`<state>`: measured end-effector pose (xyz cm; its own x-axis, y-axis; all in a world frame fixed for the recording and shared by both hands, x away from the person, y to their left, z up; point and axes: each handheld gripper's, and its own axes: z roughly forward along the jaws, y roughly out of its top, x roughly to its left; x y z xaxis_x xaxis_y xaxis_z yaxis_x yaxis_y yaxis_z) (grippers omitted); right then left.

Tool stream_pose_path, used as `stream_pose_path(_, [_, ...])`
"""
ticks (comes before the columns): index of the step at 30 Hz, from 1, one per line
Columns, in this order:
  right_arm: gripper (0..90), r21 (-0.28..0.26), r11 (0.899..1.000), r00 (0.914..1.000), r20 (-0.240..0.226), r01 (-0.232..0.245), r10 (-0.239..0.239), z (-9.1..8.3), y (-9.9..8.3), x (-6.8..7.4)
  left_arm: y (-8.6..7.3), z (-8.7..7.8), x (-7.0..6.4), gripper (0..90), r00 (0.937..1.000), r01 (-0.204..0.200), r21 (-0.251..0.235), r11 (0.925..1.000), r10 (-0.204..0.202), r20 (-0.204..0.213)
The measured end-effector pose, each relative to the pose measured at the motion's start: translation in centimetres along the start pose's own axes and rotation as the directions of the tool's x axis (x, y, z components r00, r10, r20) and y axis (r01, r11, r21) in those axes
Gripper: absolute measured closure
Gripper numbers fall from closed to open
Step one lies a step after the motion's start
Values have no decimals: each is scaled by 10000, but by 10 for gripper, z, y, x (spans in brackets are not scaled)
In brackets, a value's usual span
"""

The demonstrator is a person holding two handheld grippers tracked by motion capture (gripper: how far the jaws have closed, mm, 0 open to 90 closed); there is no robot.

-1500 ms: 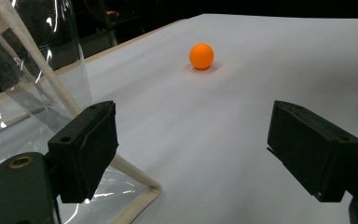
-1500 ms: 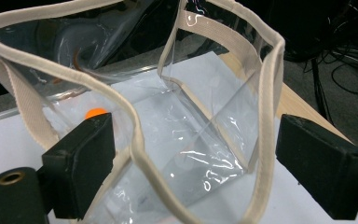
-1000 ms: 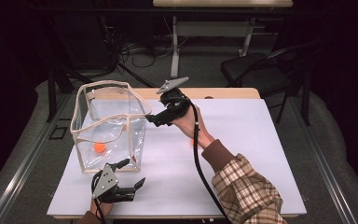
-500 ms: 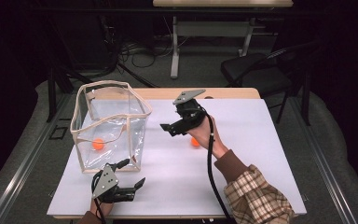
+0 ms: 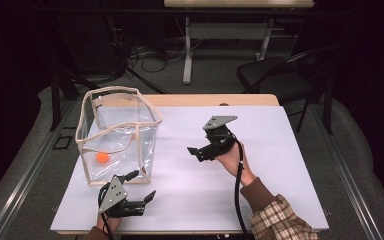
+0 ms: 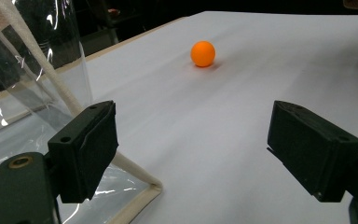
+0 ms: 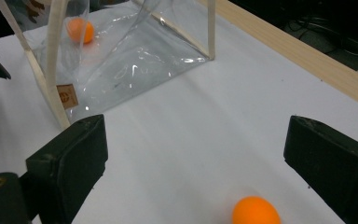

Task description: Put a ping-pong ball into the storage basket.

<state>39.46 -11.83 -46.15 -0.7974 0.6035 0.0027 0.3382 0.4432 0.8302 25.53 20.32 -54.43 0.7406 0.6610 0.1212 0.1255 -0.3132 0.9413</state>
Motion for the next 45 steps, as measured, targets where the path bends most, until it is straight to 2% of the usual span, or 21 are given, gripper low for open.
stream_pose_path(7, [49, 121, 9998, 9996, 235, -129, 126, -4, -19, -2, 0, 0, 0, 159, 10000, 0, 1, 10000, 0, 33])
stream_pose_path(24, [25, 116, 9990, 9965, 722, -426, 416, -12, -46, -12, -1, -1, 0, 159, 10000, -25, 32, 10000, 25, 18])
stream_pose_path(31, [1, 353, 9976, 9931, 1032, -592, 553, -12, -60, -17, 0, -1, 0, 158, 10000, -6, -17, 10000, 7, 26])
stream_pose_path(45, [0, 430, 9969, 9883, 1405, -665, 599, -9, -70, -27, 0, -1, 0, 159, 10000, -29, -6, 10000, 29, 28])
